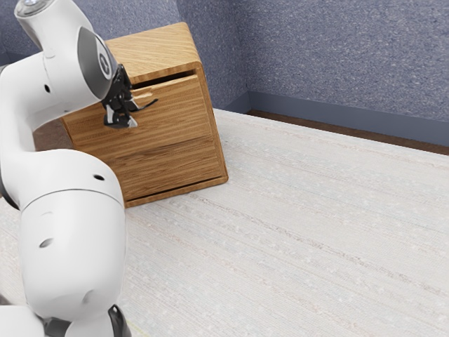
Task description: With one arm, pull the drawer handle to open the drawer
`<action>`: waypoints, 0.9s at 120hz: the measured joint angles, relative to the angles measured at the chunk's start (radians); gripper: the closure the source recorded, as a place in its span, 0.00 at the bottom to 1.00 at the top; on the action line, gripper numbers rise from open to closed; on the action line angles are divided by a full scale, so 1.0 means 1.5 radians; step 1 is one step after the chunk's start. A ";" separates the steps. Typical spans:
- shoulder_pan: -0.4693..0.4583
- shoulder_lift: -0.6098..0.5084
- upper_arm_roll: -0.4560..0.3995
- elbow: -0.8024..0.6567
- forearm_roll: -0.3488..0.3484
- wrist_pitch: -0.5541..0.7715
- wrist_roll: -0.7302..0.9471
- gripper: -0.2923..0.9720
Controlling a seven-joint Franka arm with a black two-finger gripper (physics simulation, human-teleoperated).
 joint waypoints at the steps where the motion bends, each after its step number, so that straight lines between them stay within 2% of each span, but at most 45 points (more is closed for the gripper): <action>1: 0.000 0.000 0.000 0.000 0.000 0.000 0.000 0.62; 34: -0.007 -0.003 0.007 -0.020 0.001 -0.004 0.002 0.67; 108: -0.050 -0.013 0.033 -0.045 0.001 -0.004 0.002 0.69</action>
